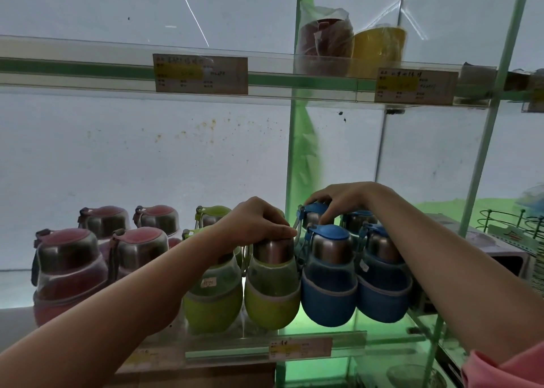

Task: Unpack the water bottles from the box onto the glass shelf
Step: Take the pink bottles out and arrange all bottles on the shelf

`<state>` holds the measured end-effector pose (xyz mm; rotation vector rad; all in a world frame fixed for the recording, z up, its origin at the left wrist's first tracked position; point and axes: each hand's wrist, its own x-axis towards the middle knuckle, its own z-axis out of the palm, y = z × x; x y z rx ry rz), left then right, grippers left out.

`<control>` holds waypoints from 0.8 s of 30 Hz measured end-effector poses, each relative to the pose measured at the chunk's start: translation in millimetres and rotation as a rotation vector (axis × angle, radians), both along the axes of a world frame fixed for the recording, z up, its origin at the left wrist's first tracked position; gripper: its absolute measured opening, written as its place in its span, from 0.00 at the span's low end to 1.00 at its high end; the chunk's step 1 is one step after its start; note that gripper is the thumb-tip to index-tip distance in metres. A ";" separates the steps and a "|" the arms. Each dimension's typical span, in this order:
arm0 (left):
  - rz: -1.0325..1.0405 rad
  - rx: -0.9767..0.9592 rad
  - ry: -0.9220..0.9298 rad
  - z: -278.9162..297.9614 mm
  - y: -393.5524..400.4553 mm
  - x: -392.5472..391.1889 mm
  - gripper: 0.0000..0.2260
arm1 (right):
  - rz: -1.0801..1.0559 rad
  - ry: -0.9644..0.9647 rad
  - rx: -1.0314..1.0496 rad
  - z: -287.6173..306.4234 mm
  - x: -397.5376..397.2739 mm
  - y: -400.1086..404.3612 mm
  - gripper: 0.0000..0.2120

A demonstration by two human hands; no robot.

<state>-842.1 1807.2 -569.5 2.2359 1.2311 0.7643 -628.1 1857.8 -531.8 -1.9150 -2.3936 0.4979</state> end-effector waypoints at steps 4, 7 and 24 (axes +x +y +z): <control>0.004 -0.024 0.006 2.3 -0.4 1.4 0.13 | -0.012 -0.094 0.011 -1.1 -4.2 -4.7 0.31; 0.013 -0.038 0.005 4.0 1.1 3.0 0.12 | -0.053 -0.048 0.096 4.3 1.8 -14.1 0.30; -0.012 0.002 0.031 2.0 4.4 4.6 0.12 | -0.253 -0.290 -0.071 13.7 41.0 -71.9 0.35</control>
